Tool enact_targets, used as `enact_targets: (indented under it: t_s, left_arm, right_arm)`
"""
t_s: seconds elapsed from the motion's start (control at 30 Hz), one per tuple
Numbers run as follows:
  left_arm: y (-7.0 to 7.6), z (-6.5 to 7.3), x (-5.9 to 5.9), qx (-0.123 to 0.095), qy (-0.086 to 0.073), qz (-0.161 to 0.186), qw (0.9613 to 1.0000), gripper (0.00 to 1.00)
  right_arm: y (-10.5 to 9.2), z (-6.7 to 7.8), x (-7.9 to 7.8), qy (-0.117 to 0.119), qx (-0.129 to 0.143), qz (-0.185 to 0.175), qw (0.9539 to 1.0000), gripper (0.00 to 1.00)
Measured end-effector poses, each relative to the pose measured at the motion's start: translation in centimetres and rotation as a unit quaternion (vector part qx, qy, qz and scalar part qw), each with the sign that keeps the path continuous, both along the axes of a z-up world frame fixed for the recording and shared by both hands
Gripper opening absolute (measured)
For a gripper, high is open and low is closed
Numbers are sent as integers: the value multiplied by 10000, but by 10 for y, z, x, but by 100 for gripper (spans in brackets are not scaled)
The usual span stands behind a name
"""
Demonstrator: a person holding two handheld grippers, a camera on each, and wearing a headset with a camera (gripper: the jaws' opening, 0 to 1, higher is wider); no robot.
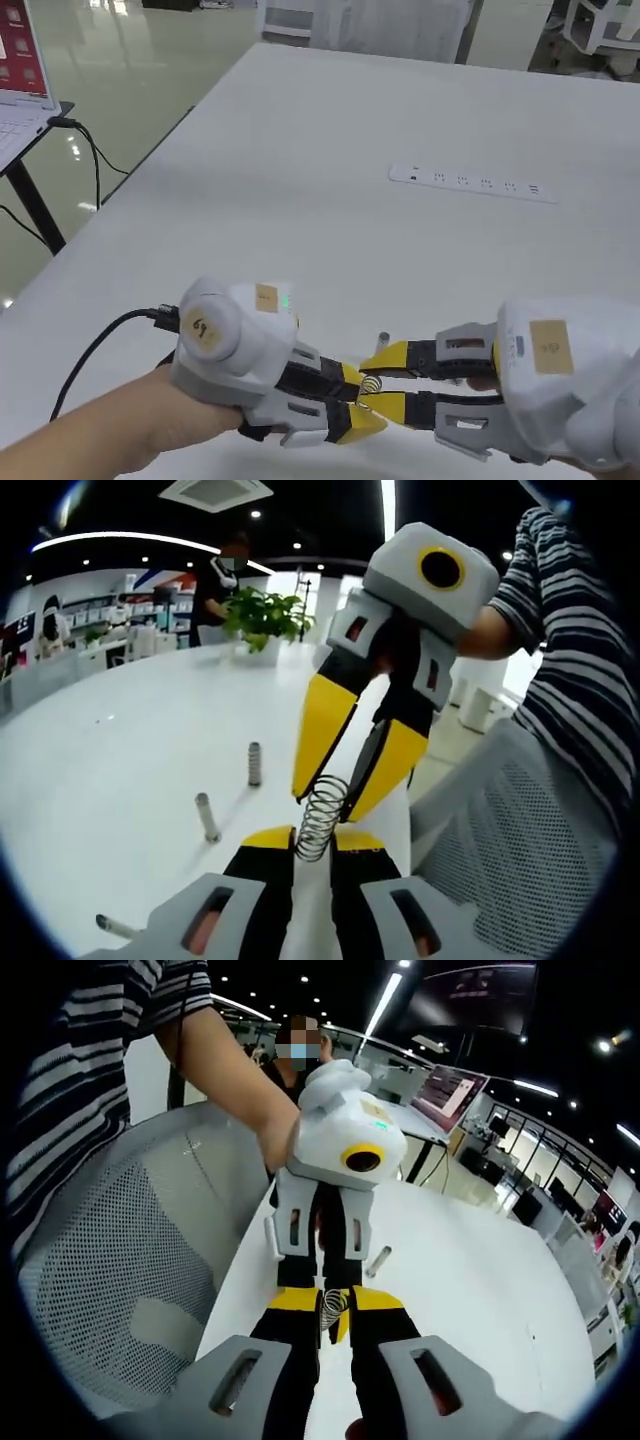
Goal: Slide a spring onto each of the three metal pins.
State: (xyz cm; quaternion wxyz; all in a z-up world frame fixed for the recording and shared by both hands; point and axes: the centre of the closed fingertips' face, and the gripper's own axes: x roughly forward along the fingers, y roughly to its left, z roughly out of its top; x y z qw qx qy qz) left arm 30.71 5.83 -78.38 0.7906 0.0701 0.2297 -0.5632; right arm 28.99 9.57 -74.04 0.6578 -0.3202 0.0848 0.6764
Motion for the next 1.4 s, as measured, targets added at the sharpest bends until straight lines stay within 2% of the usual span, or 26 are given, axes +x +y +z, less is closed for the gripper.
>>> enact_targets:
  t_s: [0.13, 0.23, 0.5, 0.6, 0.7, 0.93, 1.07, 1.3, 1.4]
  left_arm:
    - [2, -1, 0, 25, 61, 73, 10000, 10]
    - [4, -3, -1, 74, 44, 88, 9999, 11]
    - [9, -2, 1, 107, 86, 221, 9997, 17]
    - [14, -4, 1, 168, 124, 284, 9994, 23]
    - [19, -5, 1, 205, 123, 335, 9992, 24]
    - [26, -5, 2, 164, 194, 501, 9984, 30]
    - [35, -8, 0, 242, 217, 566, 9979, 35]
    - [53, -5, -1, 163, 267, 775, 9965, 43]
    - [63, -6, -3, 143, 341, 865, 9956, 47]
  right_arm:
    - [0, 0, 1, -85, -47, 14, 10000, 7]
    - [-1, 1, 3, -127, -70, -2, 9999, 7]
    - [-4, 0, 7, -159, -140, -40, 9998, 7]
    - [-5, -1, 9, -170, -162, -71, 9997, 7]
    - [-7, -3, 10, -154, -179, -105, 9997, 7]
    - [-7, -4, 13, -172, -194, -173, 9995, 7]
    - [-10, -5, 18, -191, -197, -261, 9993, 7]
    - [-14, -9, 26, -191, -217, -467, 9985, 7]
    - [-14, -9, 27, -199, -221, -502, 9983, 8]
